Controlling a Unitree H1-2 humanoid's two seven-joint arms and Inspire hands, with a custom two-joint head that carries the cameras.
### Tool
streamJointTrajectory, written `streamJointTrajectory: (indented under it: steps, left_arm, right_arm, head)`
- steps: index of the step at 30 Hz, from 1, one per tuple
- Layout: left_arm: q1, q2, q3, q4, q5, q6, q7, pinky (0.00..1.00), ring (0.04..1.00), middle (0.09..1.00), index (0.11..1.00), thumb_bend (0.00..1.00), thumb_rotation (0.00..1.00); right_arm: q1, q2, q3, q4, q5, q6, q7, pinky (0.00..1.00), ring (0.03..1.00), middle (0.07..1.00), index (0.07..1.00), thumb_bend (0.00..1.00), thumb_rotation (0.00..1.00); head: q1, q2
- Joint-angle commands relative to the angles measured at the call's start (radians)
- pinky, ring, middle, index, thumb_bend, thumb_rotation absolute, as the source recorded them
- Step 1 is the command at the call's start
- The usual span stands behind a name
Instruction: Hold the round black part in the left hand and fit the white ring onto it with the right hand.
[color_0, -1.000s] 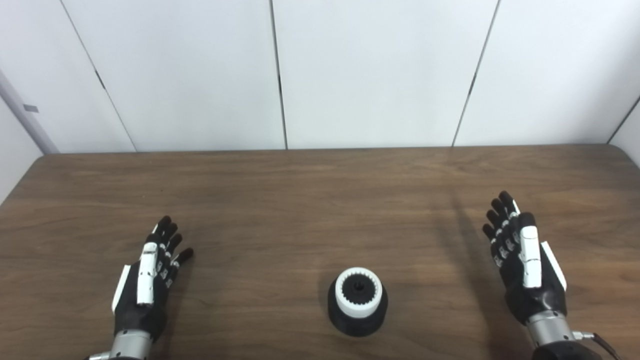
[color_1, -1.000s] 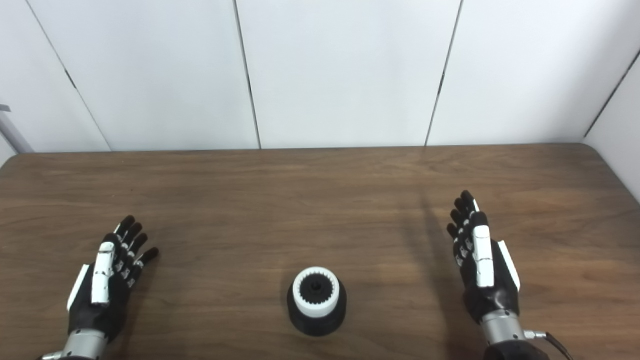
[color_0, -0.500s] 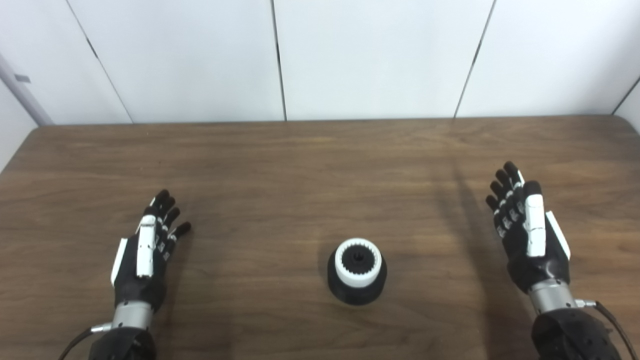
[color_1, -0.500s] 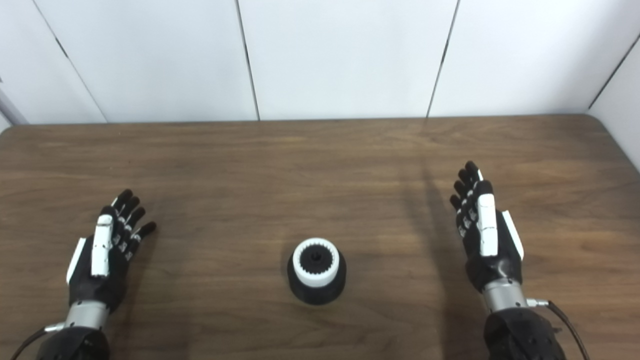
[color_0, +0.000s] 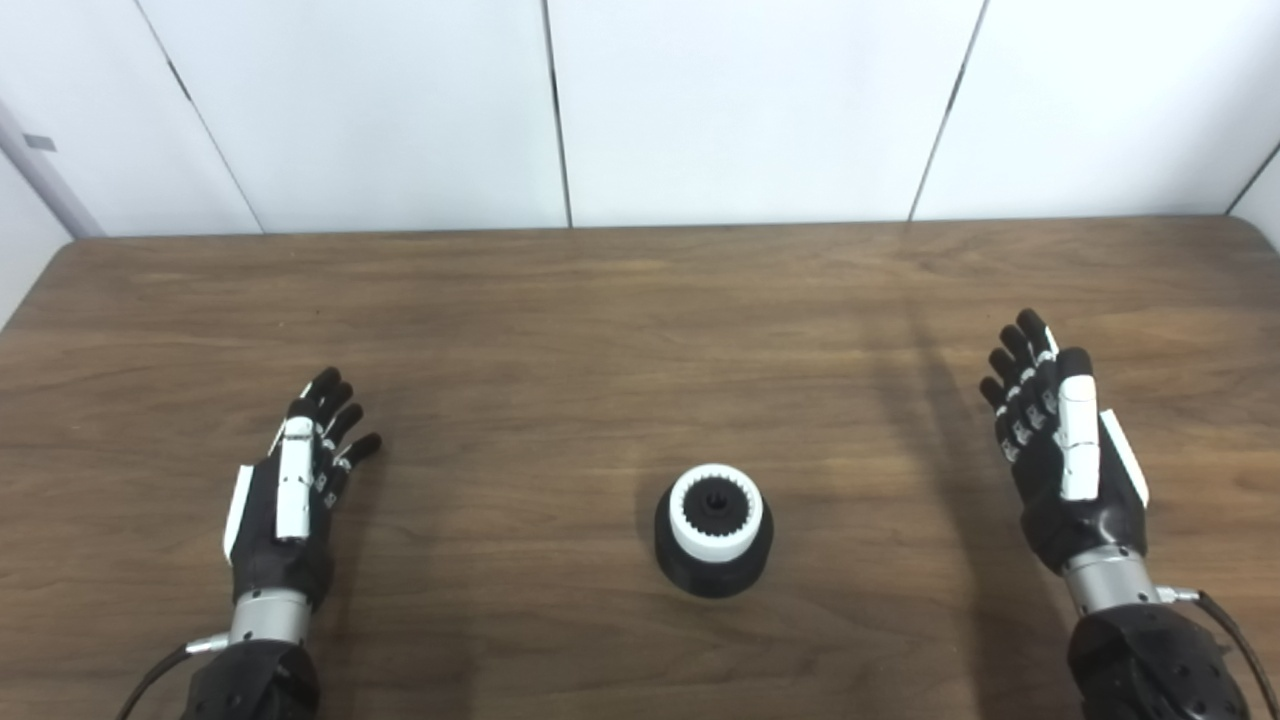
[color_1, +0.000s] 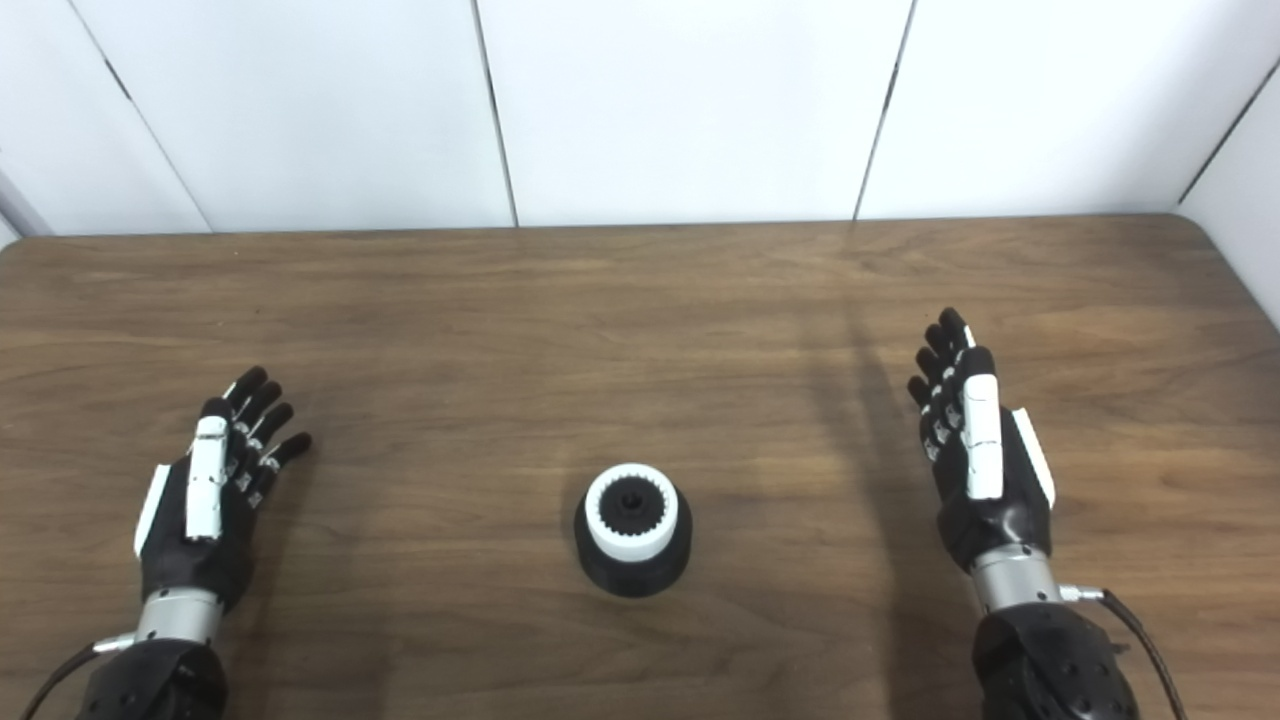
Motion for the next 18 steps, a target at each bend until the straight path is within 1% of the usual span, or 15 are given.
streamJointTrajectory:
  steps: [1,8,18]
  left_arm:
    - [-0.017,0.002,-0.001,-0.023,0.016,-0.014,0.005,0.92,0.917,0.927,0.912,0.5,0.92]
    - [-0.016,0.0,-0.006,-0.024,0.026,-0.016,0.006,0.9,0.909,0.923,0.908,0.49,0.92]
    - [-0.013,-0.006,-0.006,-0.029,0.024,-0.026,0.008,0.9,0.906,0.915,0.898,0.48,0.9]
  right_arm:
    - [0.031,-0.026,-0.002,-0.031,0.004,-0.014,0.005,1.0,1.0,1.0,1.0,0.54,1.0]
    - [0.029,-0.024,-0.007,-0.027,0.011,-0.016,0.005,1.0,1.0,1.0,1.0,0.56,1.0]
    - [0.03,-0.026,-0.01,-0.031,0.015,-0.013,0.006,1.0,1.0,1.0,1.0,0.55,1.0]
  head:
    - [0.0,0.001]
    - [0.003,-0.001]
    - [0.01,0.003]
